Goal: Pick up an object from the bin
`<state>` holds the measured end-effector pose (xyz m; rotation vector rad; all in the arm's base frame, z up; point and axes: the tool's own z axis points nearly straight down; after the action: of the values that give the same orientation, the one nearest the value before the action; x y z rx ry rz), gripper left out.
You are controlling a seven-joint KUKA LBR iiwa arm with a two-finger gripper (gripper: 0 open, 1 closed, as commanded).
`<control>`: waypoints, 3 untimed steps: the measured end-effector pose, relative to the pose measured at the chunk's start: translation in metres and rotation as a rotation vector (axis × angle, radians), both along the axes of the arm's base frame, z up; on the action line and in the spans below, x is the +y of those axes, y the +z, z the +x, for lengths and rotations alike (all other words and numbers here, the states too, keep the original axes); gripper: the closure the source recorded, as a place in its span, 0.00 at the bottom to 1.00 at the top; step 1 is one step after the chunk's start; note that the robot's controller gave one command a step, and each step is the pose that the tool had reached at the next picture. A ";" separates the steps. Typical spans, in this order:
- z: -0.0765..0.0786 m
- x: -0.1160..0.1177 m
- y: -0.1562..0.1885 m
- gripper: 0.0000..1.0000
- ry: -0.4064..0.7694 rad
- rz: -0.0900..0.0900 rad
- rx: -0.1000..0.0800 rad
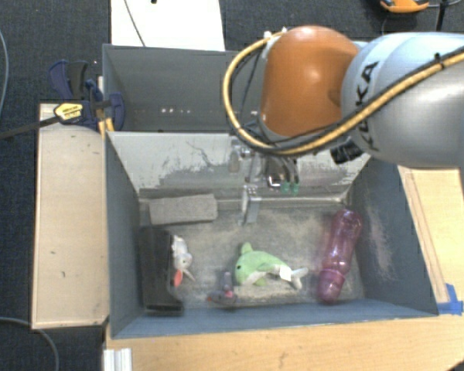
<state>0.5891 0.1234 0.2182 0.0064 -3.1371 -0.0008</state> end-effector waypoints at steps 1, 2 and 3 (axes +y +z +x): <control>0.001 -0.001 0.005 0.00 -0.003 0.001 -0.008; -0.021 -0.018 -0.045 0.00 0.072 0.001 -0.010; -0.044 -0.047 -0.072 0.00 0.140 0.001 -0.008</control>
Offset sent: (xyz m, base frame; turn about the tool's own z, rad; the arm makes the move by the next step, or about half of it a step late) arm -0.0689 -0.0527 -0.1482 -0.2192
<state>0.5452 0.0762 0.1463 0.2270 -3.1369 -0.0026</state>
